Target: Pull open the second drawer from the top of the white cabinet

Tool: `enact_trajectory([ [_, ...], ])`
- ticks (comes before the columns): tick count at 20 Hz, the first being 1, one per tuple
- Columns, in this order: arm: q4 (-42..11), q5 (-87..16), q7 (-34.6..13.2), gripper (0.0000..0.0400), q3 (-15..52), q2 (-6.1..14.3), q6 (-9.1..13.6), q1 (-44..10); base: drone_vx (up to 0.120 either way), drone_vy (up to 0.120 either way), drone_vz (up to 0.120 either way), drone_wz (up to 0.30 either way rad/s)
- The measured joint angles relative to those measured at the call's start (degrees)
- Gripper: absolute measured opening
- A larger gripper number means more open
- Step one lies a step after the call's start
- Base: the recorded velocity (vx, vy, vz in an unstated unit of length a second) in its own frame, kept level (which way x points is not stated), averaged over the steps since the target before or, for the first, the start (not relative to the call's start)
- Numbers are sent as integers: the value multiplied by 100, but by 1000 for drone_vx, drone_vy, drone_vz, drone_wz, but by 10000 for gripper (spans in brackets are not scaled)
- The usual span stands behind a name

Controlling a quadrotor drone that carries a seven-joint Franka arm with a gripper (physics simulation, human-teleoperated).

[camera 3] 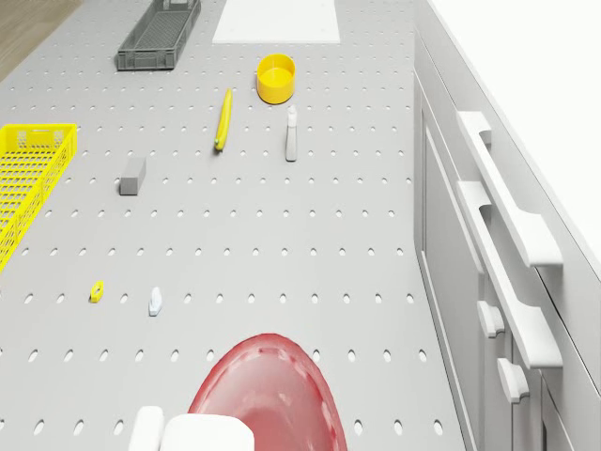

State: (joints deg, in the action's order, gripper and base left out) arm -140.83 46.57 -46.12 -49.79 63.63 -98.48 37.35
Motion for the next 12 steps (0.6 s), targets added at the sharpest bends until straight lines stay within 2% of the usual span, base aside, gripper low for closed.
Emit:
enact_trajectory([
  [2, -3, -21, -17, 300, -7, 25, -22, 23, 120, -120, 120, 0],
  [7, -11, -70, -58, 300, -23, 86, -72, 76, 120, -120, 0, 0],
  [11, -17, -107, -89, 300, -34, 130, -110, 116, 120, -120, 120, 0],
  [12, -18, -116, -97, 300, -37, 141, -119, 125, 120, -80, 0, 0],
])
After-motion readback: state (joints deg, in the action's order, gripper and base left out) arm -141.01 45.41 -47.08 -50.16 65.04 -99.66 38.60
